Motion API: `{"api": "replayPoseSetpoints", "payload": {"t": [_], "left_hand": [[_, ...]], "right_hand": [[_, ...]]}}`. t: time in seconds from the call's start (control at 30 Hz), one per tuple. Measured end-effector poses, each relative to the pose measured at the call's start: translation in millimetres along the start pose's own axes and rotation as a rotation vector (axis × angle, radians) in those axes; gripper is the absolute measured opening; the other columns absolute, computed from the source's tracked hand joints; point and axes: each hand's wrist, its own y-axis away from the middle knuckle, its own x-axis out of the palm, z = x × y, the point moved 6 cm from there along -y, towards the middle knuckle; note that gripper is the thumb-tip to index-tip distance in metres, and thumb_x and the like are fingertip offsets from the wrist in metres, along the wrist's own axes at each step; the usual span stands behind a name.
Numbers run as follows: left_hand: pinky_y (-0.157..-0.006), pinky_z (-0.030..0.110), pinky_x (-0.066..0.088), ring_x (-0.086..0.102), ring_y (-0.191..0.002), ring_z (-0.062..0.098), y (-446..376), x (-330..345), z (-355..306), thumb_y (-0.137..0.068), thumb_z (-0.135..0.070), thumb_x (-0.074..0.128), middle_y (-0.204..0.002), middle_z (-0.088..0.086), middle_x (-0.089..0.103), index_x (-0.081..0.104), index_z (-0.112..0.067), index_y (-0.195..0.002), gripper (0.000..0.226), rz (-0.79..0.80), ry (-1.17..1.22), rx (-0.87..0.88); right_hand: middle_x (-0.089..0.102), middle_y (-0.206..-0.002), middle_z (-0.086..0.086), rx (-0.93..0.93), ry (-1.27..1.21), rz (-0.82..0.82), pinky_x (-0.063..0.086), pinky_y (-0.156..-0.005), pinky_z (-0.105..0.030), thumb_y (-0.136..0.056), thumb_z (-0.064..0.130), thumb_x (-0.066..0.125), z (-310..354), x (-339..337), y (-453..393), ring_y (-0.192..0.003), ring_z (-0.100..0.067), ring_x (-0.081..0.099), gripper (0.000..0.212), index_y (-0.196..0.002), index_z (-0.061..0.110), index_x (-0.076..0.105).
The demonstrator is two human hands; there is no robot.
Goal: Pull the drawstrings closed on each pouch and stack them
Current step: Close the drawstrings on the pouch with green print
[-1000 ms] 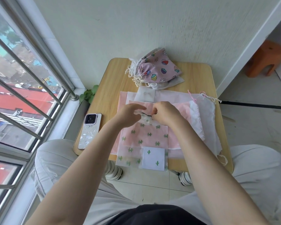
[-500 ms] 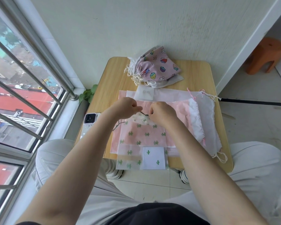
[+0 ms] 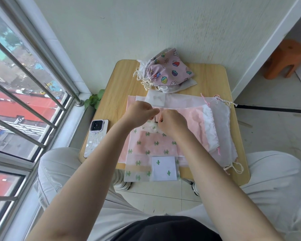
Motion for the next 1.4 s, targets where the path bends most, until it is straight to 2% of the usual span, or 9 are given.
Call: {"api": "replayPoseSetpoints", "payload": {"t": [0.2,0.47,0.7,0.77,0.87,1.03,1.13,1.27,1.4], "left_hand": [[-0.045,0.022,0.02,0.027,-0.046,0.012,5,15,7,-0.095,-0.015,0.051,-0.055,-0.003,0.036,0.068,-0.006,-0.085,0.021,0.24,0.268,-0.108],[-0.046,0.024,0.025,0.05,-0.051,0.018,-1,29,25,-0.094,-0.022,0.057,-0.077,0.001,0.069,0.072,-0.017,-0.08,0.021,0.11,0.384,-0.116],[-0.039,0.016,0.026,0.035,-0.044,0.01,-9,19,31,-0.089,-0.02,0.065,-0.063,-0.004,0.056,0.077,-0.011,-0.09,0.015,-0.098,0.238,-0.135],[-0.037,0.015,0.025,0.033,-0.042,0.008,-10,20,30,-0.089,-0.017,0.062,-0.056,-0.008,0.052,0.076,-0.009,-0.091,0.016,-0.07,0.175,-0.115],[-0.041,0.015,0.027,0.032,-0.043,0.006,-12,26,30,-0.086,-0.009,0.057,-0.053,-0.017,0.056,0.076,-0.007,-0.096,0.021,0.029,0.114,-0.081],[-0.044,0.019,0.027,0.034,-0.044,0.008,-17,26,33,-0.09,-0.028,0.065,-0.06,-0.003,0.048,0.075,-0.006,-0.092,0.024,-0.005,0.112,-0.07],[-0.043,0.019,0.022,0.032,-0.047,0.01,-17,24,32,-0.095,-0.019,0.054,-0.056,-0.005,0.044,0.075,-0.013,-0.091,0.023,0.065,0.28,-0.117],[-0.046,0.023,0.018,0.035,-0.049,0.012,-16,21,34,-0.095,-0.019,0.045,-0.064,0.001,0.051,0.065,-0.008,-0.09,0.023,0.144,0.402,-0.21],[-0.046,0.023,0.022,0.039,-0.052,0.014,-15,21,36,-0.093,-0.018,0.044,-0.066,0.004,0.057,0.061,-0.004,-0.095,0.022,0.166,0.426,-0.243]], "right_hand": [[0.055,-0.08,-0.003,-0.006,-0.013,-0.01,0.036,-0.061,-0.03,-0.091,0.014,0.048,0,1,-1,-0.077,-0.026,0.055,0.013,-0.079,0.015,0.053],[0.066,-0.095,-0.008,0.002,-0.076,0.024,0.041,-0.065,-0.031,-0.091,0.025,0.05,-3,3,-2,-0.091,-0.029,0.061,0.018,-0.09,0.011,0.061],[0.051,-0.103,-0.005,0.013,0.039,0.177,0.033,-0.087,-0.039,-0.089,0.017,0.045,-1,-11,-6,-0.111,-0.026,0.039,0.022,-0.082,0.028,0.064],[0.052,-0.089,-0.001,0.08,-0.167,0.221,0.041,-0.089,-0.041,-0.086,0.021,0.049,-3,-18,-8,-0.1,-0.026,0.047,0.022,-0.065,0.025,0.054],[0.06,-0.076,-0.004,0.131,-0.54,0.177,0.047,-0.068,-0.03,-0.084,0.018,0.055,-3,-29,-10,-0.077,-0.018,0.056,0.013,-0.077,0.01,0.062],[0.067,-0.114,0.003,-0.055,-1.084,0.037,0.045,-0.086,-0.013,-0.088,0.005,0.055,13,-53,-15,-0.105,-0.004,0.062,0.037,-0.109,0.033,0.068],[0.067,-0.108,0.005,-0.035,-0.884,0.021,0.049,-0.085,-0.017,-0.087,0.0,0.051,4,-42,-19,-0.101,-0.005,0.062,0.045,-0.118,0.03,0.064],[0.073,-0.085,0.011,0.03,-0.679,0.098,0.051,-0.075,-0.017,-0.084,0.02,0.072,-6,-17,-12,-0.084,-0.006,0.067,0.009,-0.092,0.024,0.074],[0.074,-0.086,0.007,-0.016,-0.656,0.02,0.053,-0.08,-0.025,-0.08,0.019,0.076,-6,-12,-11,-0.087,-0.01,0.069,0.007,-0.085,0.024,0.073]]}}
